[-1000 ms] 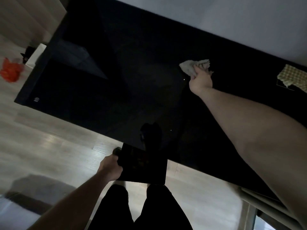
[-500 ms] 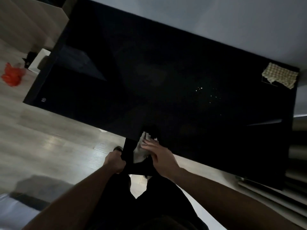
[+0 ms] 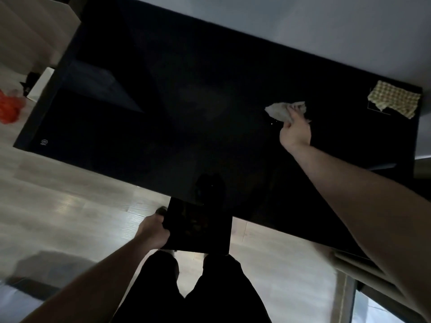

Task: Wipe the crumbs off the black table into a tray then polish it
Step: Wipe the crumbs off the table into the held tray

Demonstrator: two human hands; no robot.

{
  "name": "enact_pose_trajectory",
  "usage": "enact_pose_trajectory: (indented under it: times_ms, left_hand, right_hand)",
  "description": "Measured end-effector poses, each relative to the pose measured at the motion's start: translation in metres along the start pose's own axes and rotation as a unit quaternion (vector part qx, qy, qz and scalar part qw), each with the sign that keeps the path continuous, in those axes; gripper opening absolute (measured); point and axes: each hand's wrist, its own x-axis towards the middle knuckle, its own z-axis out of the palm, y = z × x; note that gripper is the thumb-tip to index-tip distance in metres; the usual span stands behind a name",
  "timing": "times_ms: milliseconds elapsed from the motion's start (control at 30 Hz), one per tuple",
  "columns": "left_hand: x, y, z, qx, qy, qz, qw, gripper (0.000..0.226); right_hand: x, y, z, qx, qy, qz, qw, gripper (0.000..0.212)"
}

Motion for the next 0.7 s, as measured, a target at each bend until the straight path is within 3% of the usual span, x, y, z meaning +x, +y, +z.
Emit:
enact_pose_trajectory:
  times_ms: [133,267,400,600,700]
  left_hand:
    - [0.003,-0.003,0.002,0.001,0.006,0.001,1.000,0.017]
    - [0.000,0.001,-0.001,0.002,-0.004,-0.013,1.000,0.012]
    - [-0.003,0.005,-0.005,-0.010,-0.017,-0.019,1.000,0.010]
    - [-0.010,0.013,-0.010,-0.029,-0.028,-0.033,0.999,0.008]
    - [-0.014,0.017,-0.011,-0.020,-0.027,-0.035,0.999,0.007]
  right_hand:
    - [-0.010,-0.007,0.025,-0.069,-0.010,-0.040,0.997,0.058]
    - [-0.098,-0.029,0.042,-0.019,-0.020,-0.159,0.987,0.058]
    - [-0.197,-0.042,0.069,0.031,-0.085,-0.231,0.969,0.054]
    - [-0.295,-0.053,0.081,0.145,-0.214,-0.201,0.945,0.056]
    - [-0.284,-0.048,0.061,0.181,-0.207,-0.150,0.950,0.056]
